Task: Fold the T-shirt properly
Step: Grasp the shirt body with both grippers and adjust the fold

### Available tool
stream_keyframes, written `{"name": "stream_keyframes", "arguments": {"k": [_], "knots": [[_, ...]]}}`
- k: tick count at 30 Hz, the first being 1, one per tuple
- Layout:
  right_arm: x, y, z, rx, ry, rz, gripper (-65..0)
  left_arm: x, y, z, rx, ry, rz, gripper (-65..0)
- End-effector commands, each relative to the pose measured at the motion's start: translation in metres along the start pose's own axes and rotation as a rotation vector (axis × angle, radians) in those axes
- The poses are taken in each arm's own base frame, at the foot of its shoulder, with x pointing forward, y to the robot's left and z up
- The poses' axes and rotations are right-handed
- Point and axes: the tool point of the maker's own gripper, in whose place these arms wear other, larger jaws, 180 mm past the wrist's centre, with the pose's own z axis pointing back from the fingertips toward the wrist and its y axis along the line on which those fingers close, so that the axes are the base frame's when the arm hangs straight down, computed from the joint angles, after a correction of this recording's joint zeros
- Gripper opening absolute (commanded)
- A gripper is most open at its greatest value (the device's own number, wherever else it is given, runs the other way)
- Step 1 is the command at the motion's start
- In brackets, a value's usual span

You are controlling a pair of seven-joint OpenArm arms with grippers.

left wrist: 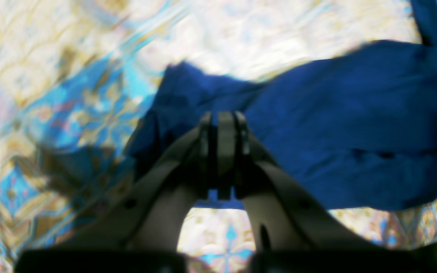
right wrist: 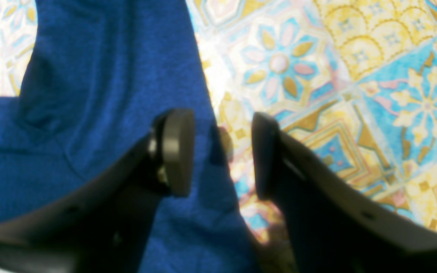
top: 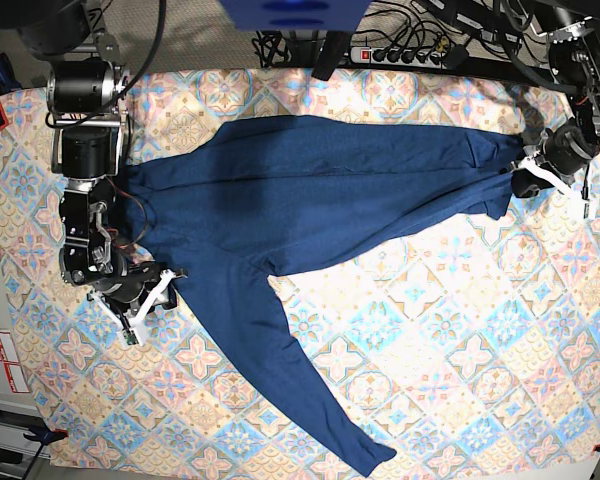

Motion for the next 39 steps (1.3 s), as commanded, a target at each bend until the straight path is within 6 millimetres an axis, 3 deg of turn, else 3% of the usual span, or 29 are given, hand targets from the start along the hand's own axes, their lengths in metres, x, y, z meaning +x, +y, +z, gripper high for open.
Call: {"name": "stream_keyframes", "arguments": {"k": [1, 4, 12, 16, 21, 27, 30, 34, 39], "knots": [[0.025, -0.009, 0.006, -0.016, -0.063, 0.008, -40.9, 0.003, 0.016, -0.003, 0.017, -0.002, 0.033, -65.0], [0.025, -0.008, 0.005, -0.014, -0.062, 0.011, -40.8, -0.005, 0.021, -0.026, 0.011, 0.028, 0.073, -65.0], [0.025, -0.007, 0.005, -0.012, -0.058, 0.015, -40.6, -0.009, -0.015, -0.070, 0.013, 0.052, -0.121, -65.0], [0.025, -0.007, 0.005, -0.012, -0.058, 0.015, -40.5, -0.010, -0.026, -0.079, 0.010, 0.060, -0.149, -65.0], [0.037, -0.004, 0.005, -0.008, -0.075, 0.029, -39.6, -0.014, -0.021, -0.079, 0.044, 0.080, -0.185, -65.0], [0.064, 0.027, -0.006, 0.043, -0.063, 0.177, -33.1, -0.015, -0.018, -0.078, 0.049, 0.084, -0.186, -65.0], [0.058, 0.023, -0.014, 0.044, -0.025, 0.167, -33.1, -0.014, -0.017, -0.077, 0.053, 0.080, -0.184, -65.0], [0.031, 0.013, -0.026, 0.044, 0.039, 0.111, -33.1, -0.006, -0.005, -0.070, 0.077, 0.052, -0.150, -65.0], [0.007, 0.008, -0.034, 0.048, 0.049, 0.062, -33.2, -0.005, -0.004, -0.069, 0.078, 0.048, -0.146, -65.0]]}}
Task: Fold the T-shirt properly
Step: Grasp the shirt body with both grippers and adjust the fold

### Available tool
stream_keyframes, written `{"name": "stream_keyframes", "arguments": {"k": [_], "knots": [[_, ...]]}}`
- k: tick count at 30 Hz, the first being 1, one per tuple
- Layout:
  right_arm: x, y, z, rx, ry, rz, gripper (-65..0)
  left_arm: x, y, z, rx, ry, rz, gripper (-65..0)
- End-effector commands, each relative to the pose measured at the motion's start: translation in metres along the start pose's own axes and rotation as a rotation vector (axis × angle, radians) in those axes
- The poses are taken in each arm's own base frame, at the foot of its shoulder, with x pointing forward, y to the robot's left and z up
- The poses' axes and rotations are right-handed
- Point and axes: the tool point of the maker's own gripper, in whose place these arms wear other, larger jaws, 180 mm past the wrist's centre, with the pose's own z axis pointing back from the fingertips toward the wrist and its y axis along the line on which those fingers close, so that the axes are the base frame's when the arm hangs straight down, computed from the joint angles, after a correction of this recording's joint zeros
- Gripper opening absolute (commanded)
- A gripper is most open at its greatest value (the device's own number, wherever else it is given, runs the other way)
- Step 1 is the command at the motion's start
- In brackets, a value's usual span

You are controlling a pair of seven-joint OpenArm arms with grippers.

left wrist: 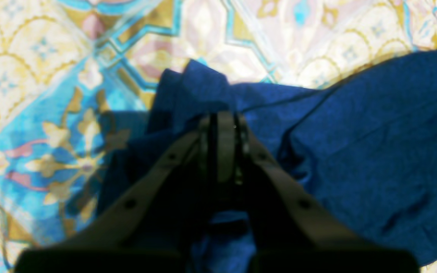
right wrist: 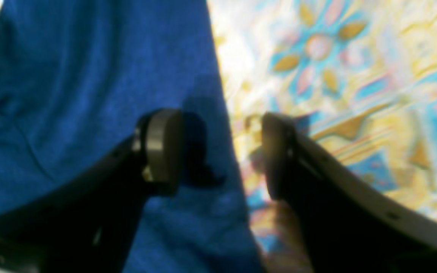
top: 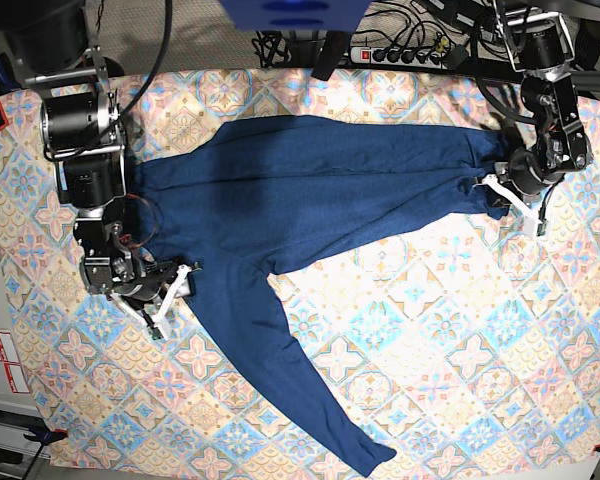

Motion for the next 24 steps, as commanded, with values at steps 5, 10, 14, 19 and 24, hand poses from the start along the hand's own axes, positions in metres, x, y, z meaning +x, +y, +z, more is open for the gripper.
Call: {"name": "stream_keyframes", "arguments": {"k": [5, 10, 14, 19, 24], "knots": [[0.015, -0.011, 0.001, -0.008, -0.059, -0.023, -33.2, 0.016, 0.002, 0.005, -0.003, -0.043, -0.015, -65.0], [-0.001, -0.011, -0.004, -0.006, -0.047, -0.055, -33.3, 0.016, 0.001, 0.005, -0.005, -0.043, -0.013, -65.0], [-0.018, -0.011, -0.008, -0.003, -0.010, -0.084, -40.9, 0.016, 0.001, 0.005, -0.005, -0.043, -0.013, -65.0], [-0.019, -0.003, -0.011, 0.011, -0.004, -0.085, -62.3, 0.016, 0.001, 0.005, -0.005, -0.043, -0.013, -65.0], [-0.001, -0.003, -0.006, 0.010, -0.024, -0.071, -64.5, 0.021, -0.001, 0.006, -0.007, -0.057, -0.022, -65.0]]}}
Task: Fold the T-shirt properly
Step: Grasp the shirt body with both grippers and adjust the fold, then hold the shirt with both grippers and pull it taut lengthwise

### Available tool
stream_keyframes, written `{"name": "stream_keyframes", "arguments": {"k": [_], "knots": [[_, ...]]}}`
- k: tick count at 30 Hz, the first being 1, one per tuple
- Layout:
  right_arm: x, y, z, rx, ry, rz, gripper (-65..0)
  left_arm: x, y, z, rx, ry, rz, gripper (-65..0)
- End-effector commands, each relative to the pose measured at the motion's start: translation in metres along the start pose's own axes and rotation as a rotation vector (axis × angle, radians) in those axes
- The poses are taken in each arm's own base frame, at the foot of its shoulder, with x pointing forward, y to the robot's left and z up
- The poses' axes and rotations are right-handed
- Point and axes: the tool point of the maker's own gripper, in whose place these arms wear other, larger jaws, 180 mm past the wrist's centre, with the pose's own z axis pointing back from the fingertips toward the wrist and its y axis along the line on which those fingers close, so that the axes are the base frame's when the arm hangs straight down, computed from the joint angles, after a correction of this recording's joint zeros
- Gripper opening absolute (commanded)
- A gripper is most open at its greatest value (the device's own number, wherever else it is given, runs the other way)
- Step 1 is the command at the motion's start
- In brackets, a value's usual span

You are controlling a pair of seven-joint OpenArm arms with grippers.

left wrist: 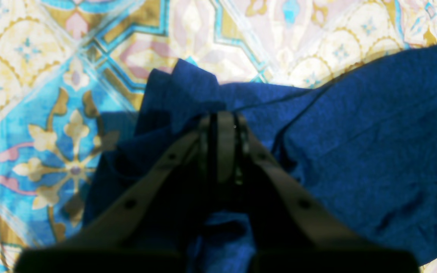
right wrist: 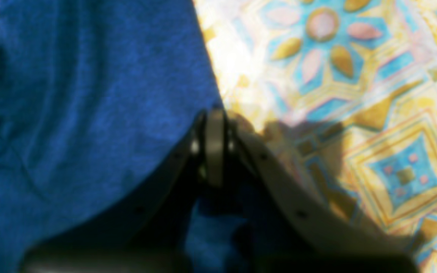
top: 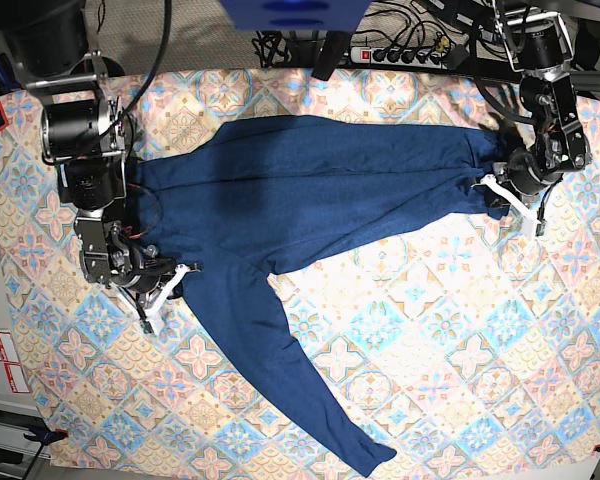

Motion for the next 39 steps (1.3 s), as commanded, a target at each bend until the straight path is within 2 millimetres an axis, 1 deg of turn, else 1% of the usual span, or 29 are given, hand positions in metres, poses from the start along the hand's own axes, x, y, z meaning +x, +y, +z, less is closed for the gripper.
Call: {"name": "stream_keyframes", "arguments": {"k": [1, 2, 3, 5, 8, 10, 11, 12, 16, 17, 19, 22, 24, 25, 26, 27, 29, 32, 36, 38, 39], "knots": [[0.029, -0.001, 0.007, 0.002, -0.060, 0.017, -64.5, 0.025, -0.002, 0.008, -0.003, -0.067, -0.028, -65.0], [0.032, 0.000, 0.010, 0.001, -0.073, 0.014, -64.5, 0.028, -0.003, 0.010, -0.004, -0.074, -0.034, -65.0], [0.026, 0.001, 0.013, 0.000, -0.071, 0.010, -64.5, 0.029, -0.004, 0.011, -0.004, -0.079, -0.039, -65.0], [0.017, 0.002, 0.015, -0.001, -0.050, 0.007, -64.5, 0.025, -0.003, 0.012, -0.002, -0.072, -0.041, -65.0], [0.019, 0.003, 0.020, -0.005, -0.022, 0.026, -64.6, 0.025, -0.003, 0.012, -0.002, -0.072, -0.041, -65.0], [0.034, 0.004, 0.025, -0.010, -0.058, 0.049, -64.6, 0.022, -0.003, 0.012, -0.002, -0.067, -0.040, -65.0], [0.038, 0.007, 0.027, -0.008, -0.072, 0.056, -64.7, 0.023, -0.003, 0.012, -0.003, -0.069, -0.041, -65.0], [0.038, 0.008, 0.027, -0.007, -0.078, 0.057, -64.7, 0.022, -0.003, 0.012, -0.003, -0.067, -0.041, -65.0], [0.046, 0.009, 0.028, -0.005, -0.137, 0.063, -63.9, 0.022, -0.003, 0.012, -0.003, -0.067, -0.041, -65.0], [0.046, 0.009, 0.027, -0.005, -0.136, 0.063, -62.4, 0.022, -0.003, 0.012, -0.003, -0.067, -0.041, -65.0], [0.046, 0.009, 0.027, -0.006, -0.139, 0.059, -56.6, 0.022, -0.003, 0.012, -0.003, -0.067, -0.041, -65.0], [0.046, 0.008, 0.028, -0.007, -0.140, 0.054, -44.0, 0.022, -0.004, 0.011, -0.005, -0.066, -0.043, -65.0], [0.046, 0.007, 0.028, -0.010, -0.138, 0.053, -33.7, 0.022, -0.004, 0.011, -0.005, -0.066, -0.043, -65.0], [0.046, 0.007, 0.027, -0.011, -0.136, 0.053, -29.4, 0.021, -0.004, 0.011, -0.006, -0.066, -0.042, -65.0], [0.043, 0.007, 0.027, -0.010, -0.130, 0.052, -26.6, 0.021, -0.005, 0.011, -0.007, -0.065, -0.043, -65.0], [0.039, 0.007, 0.025, -0.009, -0.119, 0.046, -25.2, 0.021, -0.005, 0.011, -0.007, -0.065, -0.043, -65.0], [0.029, 0.005, 0.021, -0.008, -0.096, 0.030, -25.0, 0.021, -0.005, 0.011, -0.007, -0.066, -0.044, -65.0], [0.029, -0.001, 0.016, -0.009, -0.085, 0.001, -25.3, 0.021, -0.005, 0.011, -0.007, -0.066, -0.044, -65.0], [0.017, -0.003, 0.009, -0.006, -0.086, -0.034, -25.4, 0.021, -0.006, 0.011, -0.008, -0.065, -0.045, -65.0], [0.020, -0.004, 0.009, -0.006, -0.092, -0.034, -25.4, 0.021, -0.006, 0.011, -0.008, -0.065, -0.045, -65.0], [0.019, -0.004, 0.008, -0.006, -0.091, -0.035, -26.8, 0.021, -0.006, 0.011, -0.008, -0.065, -0.045, -65.0]]}}
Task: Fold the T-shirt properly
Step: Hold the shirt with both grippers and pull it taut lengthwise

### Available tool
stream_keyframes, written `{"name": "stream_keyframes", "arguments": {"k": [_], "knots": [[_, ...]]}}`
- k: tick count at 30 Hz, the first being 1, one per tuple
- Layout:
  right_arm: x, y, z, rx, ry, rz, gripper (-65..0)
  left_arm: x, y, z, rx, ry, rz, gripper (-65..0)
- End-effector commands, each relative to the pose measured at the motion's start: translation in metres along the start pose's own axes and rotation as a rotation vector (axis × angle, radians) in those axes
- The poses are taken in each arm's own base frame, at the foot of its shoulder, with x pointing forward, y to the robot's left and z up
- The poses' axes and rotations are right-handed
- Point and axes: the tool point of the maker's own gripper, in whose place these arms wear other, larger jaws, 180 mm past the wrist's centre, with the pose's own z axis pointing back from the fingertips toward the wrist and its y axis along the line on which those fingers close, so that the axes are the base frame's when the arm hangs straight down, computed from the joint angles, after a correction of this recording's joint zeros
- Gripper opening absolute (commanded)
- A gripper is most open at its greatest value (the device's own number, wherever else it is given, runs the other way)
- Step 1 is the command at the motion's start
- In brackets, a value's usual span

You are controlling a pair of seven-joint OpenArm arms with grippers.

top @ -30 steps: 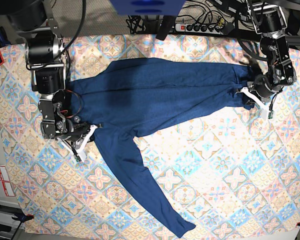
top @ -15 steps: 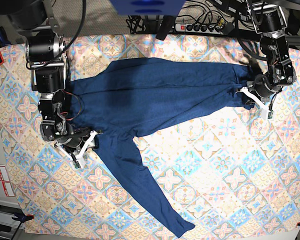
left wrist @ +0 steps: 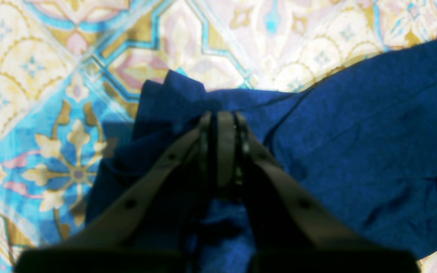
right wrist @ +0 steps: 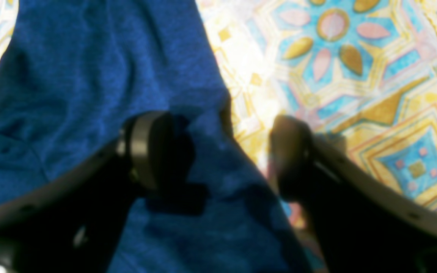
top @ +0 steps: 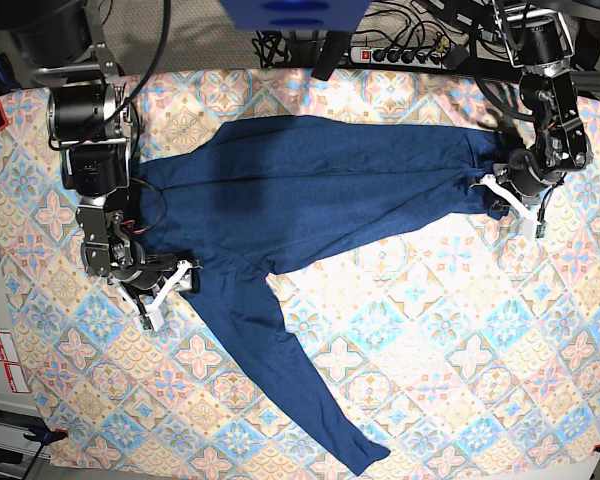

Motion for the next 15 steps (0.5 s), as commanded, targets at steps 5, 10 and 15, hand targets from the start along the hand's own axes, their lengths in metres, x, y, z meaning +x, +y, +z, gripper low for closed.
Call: {"name": "stream_keyframes", "arguments": {"k": [5, 10, 15], "knots": [[0.017, -0.005, 0.004, -0.004, -0.026, 0.010, -56.8, 0.014, 0.002, 0.004, 0.000, -0.038, -0.014, -65.0], [0.024, -0.006, 0.007, -0.006, -0.032, 0.017, -63.9, 0.014, 0.002, 0.004, 0.000, -0.038, -0.014, -65.0], [0.053, -0.032, 0.039, -0.068, -0.152, 0.005, -64.3, 0.015, 0.002, 0.004, 0.000, -0.040, -0.012, -65.0]]}}
